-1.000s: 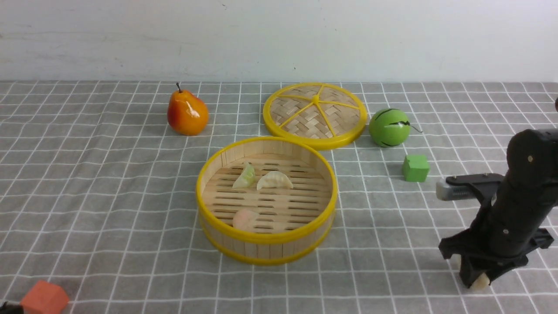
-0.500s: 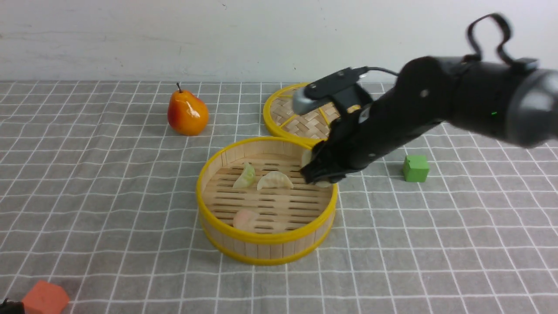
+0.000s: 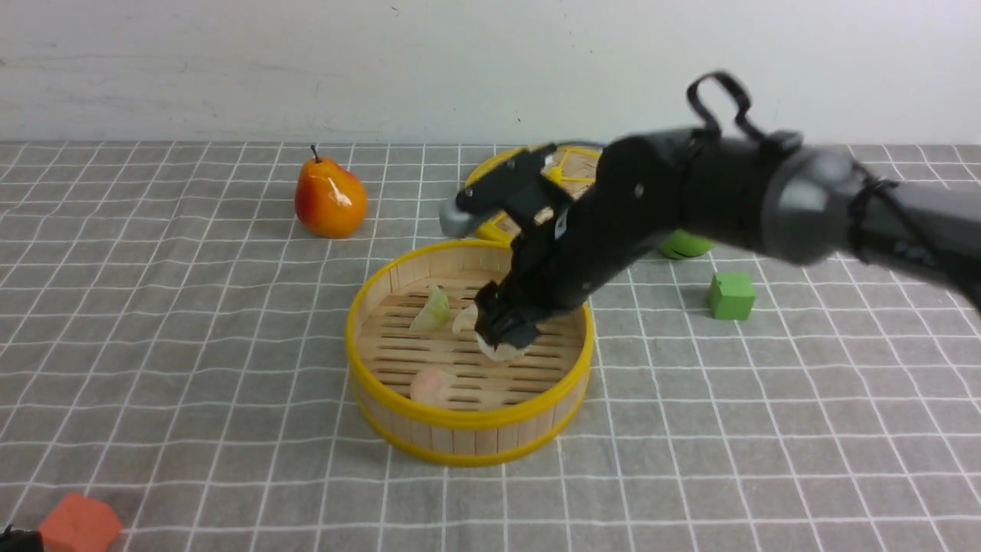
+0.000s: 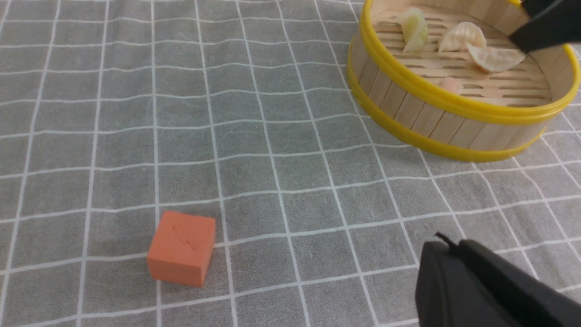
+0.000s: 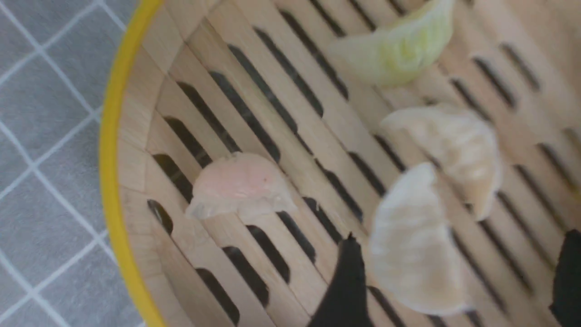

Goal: Put the dumplings into the steamer on the table with the grey tablecloth.

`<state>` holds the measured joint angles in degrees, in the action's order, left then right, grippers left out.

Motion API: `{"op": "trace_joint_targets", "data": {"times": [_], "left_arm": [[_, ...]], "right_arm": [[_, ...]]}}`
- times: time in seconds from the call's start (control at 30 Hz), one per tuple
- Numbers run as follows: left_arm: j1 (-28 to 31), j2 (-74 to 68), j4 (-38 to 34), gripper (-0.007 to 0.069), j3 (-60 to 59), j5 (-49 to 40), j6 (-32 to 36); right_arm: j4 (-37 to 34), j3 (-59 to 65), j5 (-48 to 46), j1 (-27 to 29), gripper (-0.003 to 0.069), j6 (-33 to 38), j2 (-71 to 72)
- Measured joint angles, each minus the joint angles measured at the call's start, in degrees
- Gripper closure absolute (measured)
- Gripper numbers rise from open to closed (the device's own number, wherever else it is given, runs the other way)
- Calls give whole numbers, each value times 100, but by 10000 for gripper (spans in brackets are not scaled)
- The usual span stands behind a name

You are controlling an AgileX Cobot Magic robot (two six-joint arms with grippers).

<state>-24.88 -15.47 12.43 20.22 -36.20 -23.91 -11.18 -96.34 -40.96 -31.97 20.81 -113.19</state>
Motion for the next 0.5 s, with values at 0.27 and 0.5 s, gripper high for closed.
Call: {"op": "trace_joint_targets", "data": {"times": [0.27,0.5], "left_arm": [[0,0,18,602,0,0,0],[0,0,18,589,0,0,0]], "right_arm": [[2114,-1464,-2315,0,340,-1072,2243],[2335,-75,-2391,18,673,-2189,4479]]}}
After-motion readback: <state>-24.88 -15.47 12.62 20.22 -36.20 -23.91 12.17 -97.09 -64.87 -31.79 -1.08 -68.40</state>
